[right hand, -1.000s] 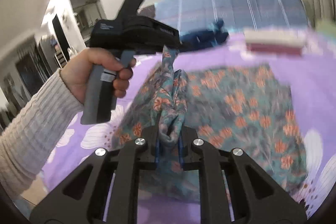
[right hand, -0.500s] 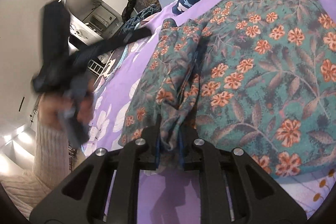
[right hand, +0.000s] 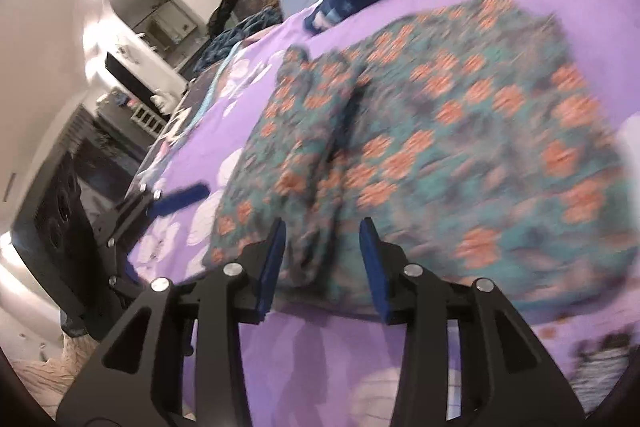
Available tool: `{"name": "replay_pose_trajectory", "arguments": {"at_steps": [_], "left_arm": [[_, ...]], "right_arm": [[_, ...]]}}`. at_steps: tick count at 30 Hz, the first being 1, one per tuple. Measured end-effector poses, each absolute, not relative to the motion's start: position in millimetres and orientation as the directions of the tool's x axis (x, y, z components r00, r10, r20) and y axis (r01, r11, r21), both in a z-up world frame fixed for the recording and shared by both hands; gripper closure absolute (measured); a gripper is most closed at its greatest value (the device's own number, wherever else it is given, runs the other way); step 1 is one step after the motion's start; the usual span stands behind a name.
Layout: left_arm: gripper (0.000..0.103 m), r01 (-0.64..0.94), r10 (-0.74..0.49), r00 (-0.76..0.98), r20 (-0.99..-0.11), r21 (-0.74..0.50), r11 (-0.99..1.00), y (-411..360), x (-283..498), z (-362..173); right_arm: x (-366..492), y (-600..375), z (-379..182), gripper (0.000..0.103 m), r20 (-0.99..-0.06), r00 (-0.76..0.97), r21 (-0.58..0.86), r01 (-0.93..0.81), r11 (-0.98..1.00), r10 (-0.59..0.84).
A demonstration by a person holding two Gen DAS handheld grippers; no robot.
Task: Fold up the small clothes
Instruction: 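Grasp the shirt edge with the left gripper and fold it over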
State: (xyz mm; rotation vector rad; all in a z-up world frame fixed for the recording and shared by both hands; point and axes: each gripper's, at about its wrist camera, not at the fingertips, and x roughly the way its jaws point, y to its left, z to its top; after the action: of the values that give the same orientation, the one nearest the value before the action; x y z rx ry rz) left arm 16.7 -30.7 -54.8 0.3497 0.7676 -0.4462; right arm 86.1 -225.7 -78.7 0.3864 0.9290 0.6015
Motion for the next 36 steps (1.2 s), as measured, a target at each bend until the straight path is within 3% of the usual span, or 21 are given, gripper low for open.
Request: {"name": "replay_pose_trajectory", "arguments": {"at_steps": [3,5,10,15,17,25,27,28,30,36], "left_arm": [[0.019,0.558,-0.31,0.63,-0.712,0.136,0.819,-44,4,-56],[0.018,0.587,-0.333,0.619,-0.711,0.137,0.798,-56,-2,-61],[0.019,0.586,-0.306,0.642,-0.703,0.194,0.787,-75,-3,-73],[0.04,0.583,-0.319,0.651,-0.688,0.184,0.791,-75,3,-69],[0.041,0.591,-0.33,0.641,-0.693,0.172,0.788,-73,6,-70],[0.041,0.597,-0.37,0.62,-0.692,0.11,0.794,-66,17,-73],[0.047,0.598,-0.379,0.616,-0.69,0.097,0.795,-64,19,-73],[0.049,0.596,-0.385,0.616,-0.687,0.087,0.799,-62,20,-72],[0.062,0.589,-0.395,0.615,-0.683,0.064,0.805,-58,22,-70],[0.072,0.578,-0.449,0.591,-0.67,-0.036,0.815,-45,31,-66]], "right_arm": [[97,-245,-59,0.064,-0.628,0.505,0.528,-0.282,0.801,0.592],[112,-250,-48,0.071,-0.628,0.514,0.514,-0.29,0.807,0.584],[180,-229,-46,0.074,-0.681,0.451,0.496,-0.296,0.816,0.577],[247,-183,-53,0.074,-0.733,0.364,0.475,-0.331,0.816,0.574],[272,-161,-59,0.074,-0.759,0.334,0.453,-0.346,0.822,0.559],[324,-108,-95,0.062,-0.844,0.221,0.39,-0.373,0.842,0.489],[329,-102,-100,0.077,-0.85,0.229,0.374,-0.373,0.849,0.474],[330,-100,-100,0.098,-0.849,0.241,0.366,-0.372,0.853,0.47],[324,-103,-87,0.098,-0.816,0.292,0.38,-0.378,0.844,0.499],[309,-141,-34,0.098,-0.763,0.494,0.261,-0.356,0.897,0.418]]}}
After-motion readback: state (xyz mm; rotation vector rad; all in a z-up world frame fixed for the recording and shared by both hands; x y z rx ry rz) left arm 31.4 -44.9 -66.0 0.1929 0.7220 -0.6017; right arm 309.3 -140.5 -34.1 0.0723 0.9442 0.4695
